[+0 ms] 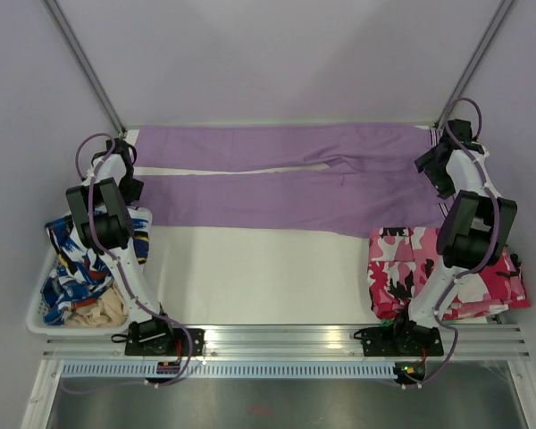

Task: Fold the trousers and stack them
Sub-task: Fold the trousers

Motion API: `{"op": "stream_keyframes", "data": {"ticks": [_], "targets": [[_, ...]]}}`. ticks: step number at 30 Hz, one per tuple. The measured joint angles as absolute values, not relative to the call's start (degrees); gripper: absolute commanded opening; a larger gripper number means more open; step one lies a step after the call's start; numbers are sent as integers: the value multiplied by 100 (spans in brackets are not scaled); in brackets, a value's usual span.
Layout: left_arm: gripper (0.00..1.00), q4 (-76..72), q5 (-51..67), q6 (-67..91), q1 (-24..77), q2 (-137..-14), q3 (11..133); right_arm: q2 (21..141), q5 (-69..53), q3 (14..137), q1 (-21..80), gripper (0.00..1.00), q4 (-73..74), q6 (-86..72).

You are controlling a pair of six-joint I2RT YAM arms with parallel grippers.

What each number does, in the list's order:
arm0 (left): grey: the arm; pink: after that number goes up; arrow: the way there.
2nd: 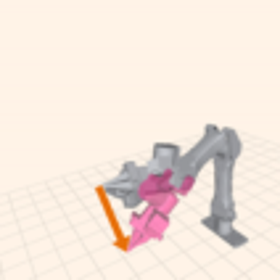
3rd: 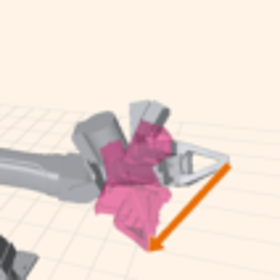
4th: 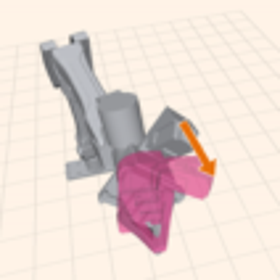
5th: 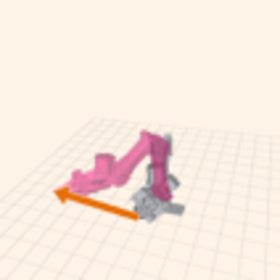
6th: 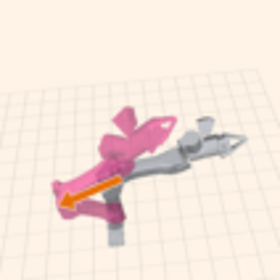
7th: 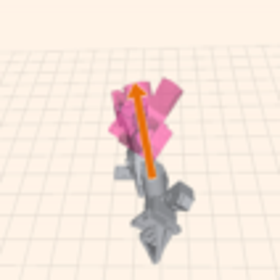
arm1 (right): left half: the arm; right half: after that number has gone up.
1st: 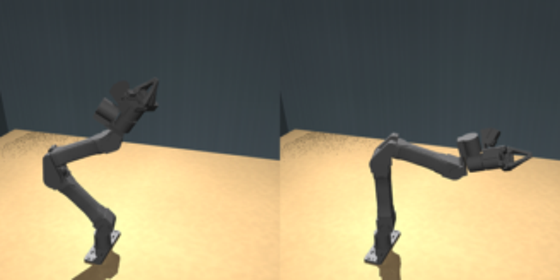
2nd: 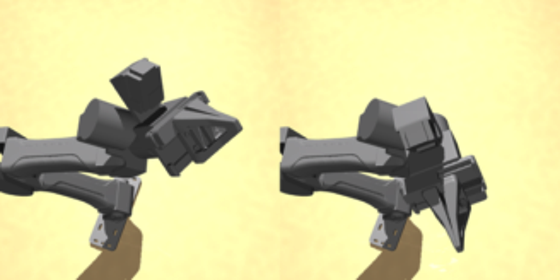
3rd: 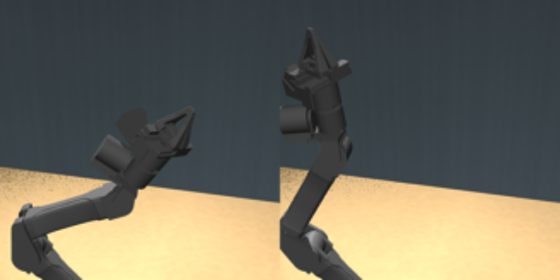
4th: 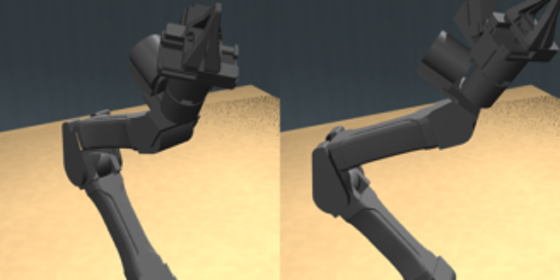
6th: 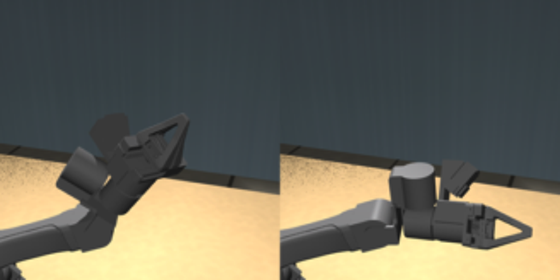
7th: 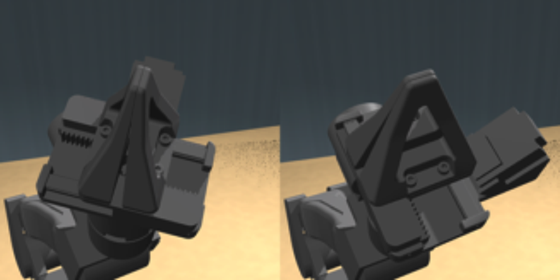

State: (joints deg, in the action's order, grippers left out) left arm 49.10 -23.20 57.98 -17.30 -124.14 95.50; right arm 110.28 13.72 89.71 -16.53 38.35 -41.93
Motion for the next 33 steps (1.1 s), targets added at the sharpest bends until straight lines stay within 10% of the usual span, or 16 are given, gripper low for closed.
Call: {"op": "stream_keyframes", "data": {"ticks": [8, 33], "targets": [[2, 4493, -2069, 5485, -1730, -12414, 9489, 10637, 1890, 8458, -1793, 97, 4322, -4971], [2, 3649, -1822, 4265, -1730, -12403, 9852, 9557, 2357, 6807, -2097, 87, 4619, -4978]]}}
